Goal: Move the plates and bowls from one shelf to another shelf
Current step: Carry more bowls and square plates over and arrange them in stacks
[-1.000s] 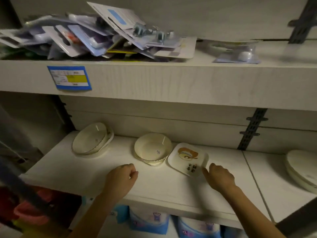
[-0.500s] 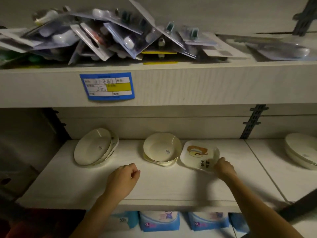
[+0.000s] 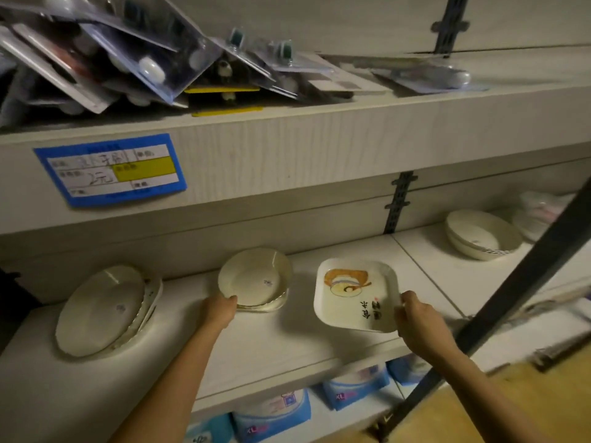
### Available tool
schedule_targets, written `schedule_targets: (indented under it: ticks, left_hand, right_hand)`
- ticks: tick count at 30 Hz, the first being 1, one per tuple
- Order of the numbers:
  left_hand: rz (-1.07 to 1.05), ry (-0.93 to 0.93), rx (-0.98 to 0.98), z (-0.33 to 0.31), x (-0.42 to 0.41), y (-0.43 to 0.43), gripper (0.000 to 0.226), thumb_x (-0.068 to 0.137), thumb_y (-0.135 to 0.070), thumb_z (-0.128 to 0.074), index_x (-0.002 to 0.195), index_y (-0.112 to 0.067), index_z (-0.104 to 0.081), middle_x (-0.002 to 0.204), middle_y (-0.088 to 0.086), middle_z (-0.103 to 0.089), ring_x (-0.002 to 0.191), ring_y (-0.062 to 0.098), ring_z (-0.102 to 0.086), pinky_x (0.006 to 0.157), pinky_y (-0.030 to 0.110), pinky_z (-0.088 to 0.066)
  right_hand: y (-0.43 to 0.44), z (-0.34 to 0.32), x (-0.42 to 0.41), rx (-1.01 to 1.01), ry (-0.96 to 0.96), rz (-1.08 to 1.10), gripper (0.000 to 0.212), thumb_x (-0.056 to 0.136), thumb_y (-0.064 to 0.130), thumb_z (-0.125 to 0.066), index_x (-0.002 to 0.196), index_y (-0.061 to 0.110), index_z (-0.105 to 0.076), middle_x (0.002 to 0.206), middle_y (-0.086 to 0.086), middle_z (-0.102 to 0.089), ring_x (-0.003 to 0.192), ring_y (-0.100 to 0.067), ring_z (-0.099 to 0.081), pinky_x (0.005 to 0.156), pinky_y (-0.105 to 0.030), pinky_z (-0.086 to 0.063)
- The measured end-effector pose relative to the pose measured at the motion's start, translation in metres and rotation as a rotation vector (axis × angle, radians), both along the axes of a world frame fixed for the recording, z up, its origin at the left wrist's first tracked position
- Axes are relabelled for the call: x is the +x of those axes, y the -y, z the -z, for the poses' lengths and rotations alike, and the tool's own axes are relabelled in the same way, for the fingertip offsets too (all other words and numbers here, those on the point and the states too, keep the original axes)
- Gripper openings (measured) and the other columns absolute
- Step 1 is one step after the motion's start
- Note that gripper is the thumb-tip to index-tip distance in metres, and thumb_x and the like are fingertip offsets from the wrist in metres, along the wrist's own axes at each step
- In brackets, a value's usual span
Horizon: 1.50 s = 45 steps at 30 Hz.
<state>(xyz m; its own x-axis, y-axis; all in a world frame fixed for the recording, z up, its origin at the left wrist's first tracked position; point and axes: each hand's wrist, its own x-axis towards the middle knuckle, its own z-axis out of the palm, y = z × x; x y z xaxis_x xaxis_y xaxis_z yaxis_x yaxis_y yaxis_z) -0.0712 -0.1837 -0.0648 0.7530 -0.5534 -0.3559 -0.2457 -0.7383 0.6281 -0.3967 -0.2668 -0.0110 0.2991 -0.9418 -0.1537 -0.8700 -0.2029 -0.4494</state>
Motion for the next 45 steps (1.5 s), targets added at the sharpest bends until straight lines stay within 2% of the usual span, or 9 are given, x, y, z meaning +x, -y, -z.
schedule_targets:
  ticks: [2,5,11,16,22,24,31,37,45]
  left_hand:
    - [-0.033,-0.149,-0.058,-0.001,0.002,0.003,0.028,0.088,-0.012,-0.043,0.063,-0.001,-0.050,0.057,0.014,-0.050,0.031,0.018,-0.041,0.032,0.014,-0.029]
    - [-0.047,-0.260,-0.117,-0.004,0.006,0.000,0.030,0.085,-0.005,-0.041,0.055,-0.006,-0.041,0.049,0.007,-0.039,0.016,0.005,-0.019,0.031,0.004,-0.014]
    - [0.023,-0.151,-0.178,-0.041,0.006,-0.010,0.034,0.084,-0.006,-0.044,0.051,-0.009,-0.043,0.031,-0.002,-0.037,0.025,0.010,-0.023,0.031,0.011,-0.015]
    - [0.211,-0.084,-0.158,-0.077,-0.006,-0.024,0.034,0.084,-0.006,-0.043,0.051,-0.010,-0.045,0.025,-0.008,-0.034,0.041,0.020,-0.027,0.046,0.022,-0.020]
    - [0.433,-0.080,-0.179,-0.104,-0.030,-0.033,0.035,0.087,-0.006,-0.044,0.052,-0.008,-0.046,0.031,-0.004,-0.036,0.039,0.016,-0.028,0.047,0.026,-0.021]
    - [0.486,-0.083,-0.188,-0.106,-0.042,-0.030,0.038,0.088,-0.006,-0.045,0.050,-0.009,-0.045,0.030,-0.004,-0.037,0.036,0.015,-0.029,0.047,0.025,-0.022]
    - [0.642,-0.074,-0.184,-0.108,-0.106,-0.008,0.036,0.086,-0.008,-0.047,0.050,-0.010,-0.045,0.030,-0.002,-0.039,0.029,0.009,-0.029,0.044,0.022,-0.023]
    - [0.716,-0.116,-0.185,-0.115,-0.176,0.006,0.036,0.086,-0.009,-0.047,0.051,-0.009,-0.046,0.032,0.000,-0.040,0.028,0.009,-0.029,0.045,0.023,-0.024]
    - [0.723,-0.133,-0.188,-0.114,-0.300,0.014,0.034,0.087,-0.010,-0.046,0.053,-0.008,-0.049,0.033,-0.001,-0.042,0.034,0.012,-0.034,0.046,0.026,-0.030]
  right_hand:
    - [-0.004,-0.004,-0.003,-0.004,0.009,0.011,0.023,0.097,0.022,-0.036,0.115,0.009,-0.042,0.104,-0.011,-0.064,0.086,-0.022,-0.064,0.074,-0.036,-0.057]
    - [-0.009,-0.007,-0.005,-0.014,0.030,0.031,0.024,0.098,0.021,-0.036,0.117,0.008,-0.042,0.107,-0.012,-0.064,0.084,-0.020,-0.063,0.073,-0.031,-0.056]
    - [-0.017,-0.015,-0.015,-0.045,0.071,0.089,0.024,0.098,0.021,-0.037,0.117,0.009,-0.043,0.100,-0.009,-0.063,0.079,-0.019,-0.062,0.069,-0.033,-0.057]
    - [-0.033,-0.026,-0.030,-0.076,0.099,0.171,0.025,0.097,0.022,-0.038,0.118,0.012,-0.045,0.106,-0.011,-0.065,0.083,-0.025,-0.066,0.072,-0.042,-0.059]
    - [-0.065,-0.028,-0.070,-0.124,0.082,0.246,0.021,0.098,0.024,-0.038,0.114,0.016,-0.047,0.095,0.000,-0.061,0.073,-0.014,-0.059,0.050,-0.017,-0.042]
    - [-0.076,-0.028,-0.087,-0.129,0.082,0.292,0.022,0.098,0.024,-0.038,0.115,0.017,-0.048,0.093,0.000,-0.063,0.069,-0.012,-0.059,0.050,-0.019,-0.042]
    - [-0.100,-0.029,-0.153,-0.151,0.137,0.400,0.023,0.096,0.021,-0.043,0.116,0.014,-0.052,0.098,-0.008,-0.070,0.072,-0.019,-0.062,0.062,-0.035,-0.053]
    - [-0.100,-0.026,-0.219,-0.158,0.220,0.481,0.015,0.095,0.019,-0.045,0.107,0.015,-0.053,0.065,0.010,-0.059,0.055,-0.008,-0.055,0.047,-0.023,-0.037]
    - [-0.079,-0.030,-0.329,-0.179,0.198,0.472,0.013,0.095,0.021,-0.044,0.104,0.018,-0.053,0.058,0.012,-0.056,0.047,-0.004,-0.051,0.045,-0.022,-0.033]
